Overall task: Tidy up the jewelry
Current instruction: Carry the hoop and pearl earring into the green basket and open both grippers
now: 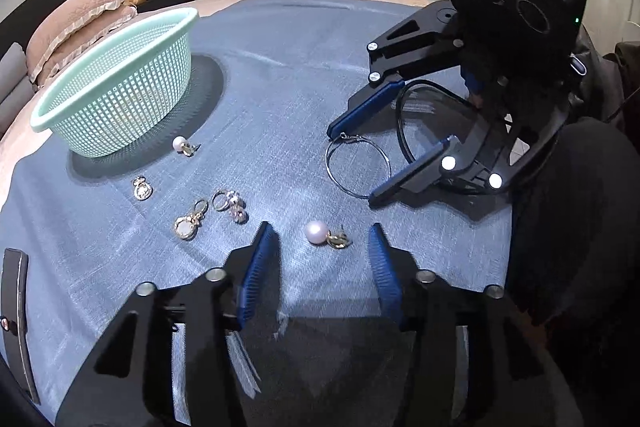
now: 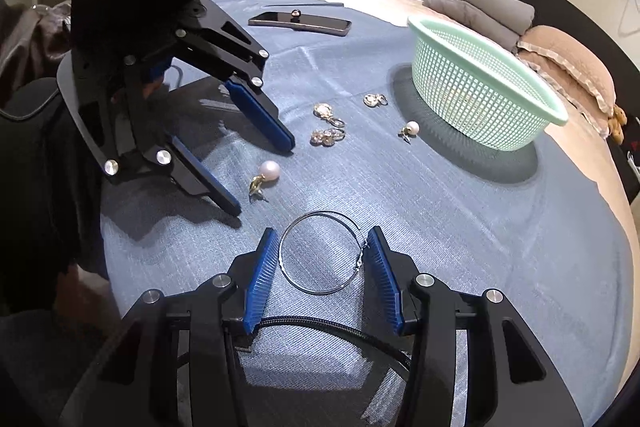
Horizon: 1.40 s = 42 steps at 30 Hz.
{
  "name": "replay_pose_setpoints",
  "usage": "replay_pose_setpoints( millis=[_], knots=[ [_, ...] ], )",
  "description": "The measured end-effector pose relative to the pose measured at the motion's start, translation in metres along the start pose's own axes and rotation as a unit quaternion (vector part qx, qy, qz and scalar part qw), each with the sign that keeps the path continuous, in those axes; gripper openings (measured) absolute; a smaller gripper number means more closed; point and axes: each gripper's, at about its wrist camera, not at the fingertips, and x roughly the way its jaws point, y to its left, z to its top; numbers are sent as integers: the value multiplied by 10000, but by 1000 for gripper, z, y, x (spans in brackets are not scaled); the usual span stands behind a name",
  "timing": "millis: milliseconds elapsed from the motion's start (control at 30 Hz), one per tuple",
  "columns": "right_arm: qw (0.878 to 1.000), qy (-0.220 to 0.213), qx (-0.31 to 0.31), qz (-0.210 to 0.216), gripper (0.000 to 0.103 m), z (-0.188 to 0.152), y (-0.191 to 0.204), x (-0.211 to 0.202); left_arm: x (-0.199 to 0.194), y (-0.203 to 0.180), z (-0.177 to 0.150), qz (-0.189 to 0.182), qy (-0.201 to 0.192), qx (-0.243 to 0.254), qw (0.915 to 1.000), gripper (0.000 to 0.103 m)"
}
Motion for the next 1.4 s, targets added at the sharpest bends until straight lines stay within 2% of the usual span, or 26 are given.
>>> replay_pose_setpoints(
  millis=[33,67,133,367,467,600,733,800,867,933,1033,1200,1300,1400],
  knots=[
    [10000,2,8,-12,44,-1,0,0,1,2,2,28,10,-15,10000,26],
    [10000,4,15,-23,44,-1,-1,0,1,7,3,-23,14,-102,9999,24],
    [10000,-5,46,-33,43,-3,-1,-2,0,10,4,-144,18,-262,9996,24],
    [9994,14,200,-271,43,-5,-6,-12,-7,6,2,-78,0,-347,9994,24],
    [9989,-61,209,-419,43,-2,-12,-25,-16,7,-2,107,47,-327,9994,24],
    [9969,-171,49,-763,43,12,-22,-44,-38,20,4,416,-148,-465,9979,20],
    [9926,-517,44,-1098,43,36,-39,-63,-63,36,19,766,-344,-416,9956,20],
    [9900,-678,40,-1238,43,47,-46,-69,-72,42,27,829,-411,-376,9950,20],
    [9884,-811,33,-1286,43,56,-50,-73,-77,41,30,637,-454,-384,9962,20],
    [9875,-878,-9,-1308,43,62,-48,-74,-78,26,24,592,-413,-172,9972,20],
    [9873,-913,-78,-1294,43,67,-45,-74,-68,12,13,457,-187,49,9988,20],
    [9871,-988,-36,-1257,43,69,-44,-77,-41,10,7,190,91,-240,9995,20],
    [9868,-978,-12,-1287,43,69,-46,-80,-33,8,3,74,150,-264,9995,20],
    [9867,-962,27,-1308,43,68,-44,-81,-30,11,-2,113,104,-323,9994,20]
  ],
)
